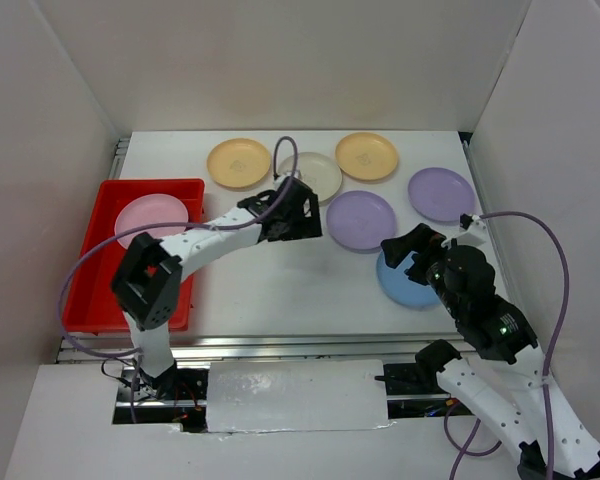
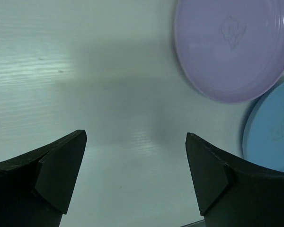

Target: Place the plates into the plastic bin on the countertop

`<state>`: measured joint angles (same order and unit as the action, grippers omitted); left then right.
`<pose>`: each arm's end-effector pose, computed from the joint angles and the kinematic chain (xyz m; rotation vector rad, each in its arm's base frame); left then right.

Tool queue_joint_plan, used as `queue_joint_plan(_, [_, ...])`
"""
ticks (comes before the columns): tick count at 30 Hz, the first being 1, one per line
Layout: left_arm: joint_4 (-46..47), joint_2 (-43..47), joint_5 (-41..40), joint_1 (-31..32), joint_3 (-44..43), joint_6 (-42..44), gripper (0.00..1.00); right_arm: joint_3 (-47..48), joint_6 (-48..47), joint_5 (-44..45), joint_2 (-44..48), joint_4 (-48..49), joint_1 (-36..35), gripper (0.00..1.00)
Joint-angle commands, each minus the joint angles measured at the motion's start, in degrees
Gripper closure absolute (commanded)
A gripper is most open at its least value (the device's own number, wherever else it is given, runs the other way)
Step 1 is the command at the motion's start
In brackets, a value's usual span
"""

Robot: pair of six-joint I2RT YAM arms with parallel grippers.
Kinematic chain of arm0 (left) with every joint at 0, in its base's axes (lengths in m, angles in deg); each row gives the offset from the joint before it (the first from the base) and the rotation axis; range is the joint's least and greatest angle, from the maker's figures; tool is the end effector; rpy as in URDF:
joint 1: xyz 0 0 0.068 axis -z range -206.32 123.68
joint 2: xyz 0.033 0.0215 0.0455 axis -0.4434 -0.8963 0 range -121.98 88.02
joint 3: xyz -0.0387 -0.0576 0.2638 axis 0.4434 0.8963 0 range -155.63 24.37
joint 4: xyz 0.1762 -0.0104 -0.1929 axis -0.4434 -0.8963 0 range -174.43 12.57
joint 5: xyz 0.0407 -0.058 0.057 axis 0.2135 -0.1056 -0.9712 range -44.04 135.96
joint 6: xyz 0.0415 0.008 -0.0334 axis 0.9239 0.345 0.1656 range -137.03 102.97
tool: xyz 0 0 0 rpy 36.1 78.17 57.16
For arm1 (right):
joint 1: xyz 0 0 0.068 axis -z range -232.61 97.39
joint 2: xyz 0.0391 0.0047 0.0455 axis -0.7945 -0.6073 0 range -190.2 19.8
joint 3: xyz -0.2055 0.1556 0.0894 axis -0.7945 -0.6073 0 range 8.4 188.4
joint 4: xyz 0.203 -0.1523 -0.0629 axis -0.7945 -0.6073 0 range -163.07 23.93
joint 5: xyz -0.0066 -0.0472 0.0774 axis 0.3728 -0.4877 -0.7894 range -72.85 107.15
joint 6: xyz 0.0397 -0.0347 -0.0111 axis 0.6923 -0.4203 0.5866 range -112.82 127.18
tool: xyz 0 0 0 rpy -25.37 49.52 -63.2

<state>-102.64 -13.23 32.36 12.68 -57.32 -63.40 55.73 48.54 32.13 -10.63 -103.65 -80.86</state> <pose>0.3158 -0.2450 0.2705 -0.2696 2.3563 -0.4614 0.1018 0.0443 0.3376 0.3991 1.9187 0.5596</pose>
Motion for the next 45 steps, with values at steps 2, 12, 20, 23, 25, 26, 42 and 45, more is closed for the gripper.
queue_joint_plan(2, [8.31, -6.21, 1.47, 2.83, -5.31, -1.35, 0.01, 3.20, -0.05, 4.45, 1.87, -4.25, 1.00, 0.00])
queue_joint_plan(12, [10.91, -21.69, 0.96, 3.18, -15.41, -4.26, 0.01, 3.12, -4.89, -2.06, 1.70, -4.17, 1.53, 0.00])
queue_joint_plan(20, [1.14, -31.55, -3.44, 3.53, -27.91, -4.96, 0.34, 2.85, -6.21, -3.21, 2.40, -4.86, 1.62, 0.00])
queue_joint_plan(23, [-0.80, -31.29, -5.64, 3.54, -27.21, -6.19, 0.52, 3.47, -6.47, -3.12, 2.49, -5.22, 1.80, 0.00])
queue_joint_plan(25, [-1.94, -31.29, -6.78, 3.45, -26.94, -6.63, 0.63, 3.73, -6.47, -3.56, 2.49, -5.05, 1.80, 0.00])
queue_joint_plan(26, [-2.03, -31.20, -6.87, 3.45, -26.77, -6.63, 0.68, 3.73, -6.47, -3.73, 2.40, -5.04, 1.88, 0.00])
queue_joint_plan(42, [-7.92, -0.58, -14.68, 4.95, -10.43, -6.80, 1.00, 4.44, -6.91, -4.00, 1.87, -4.52, 2.06, 0.00])
queue_joint_plan(45, [-9.94, 8.51, -15.84, -0.91, -6.04, -7.33, 1.00, 3.30, -6.74, -5.31, 1.08, -2.77, 2.23, 0.00])
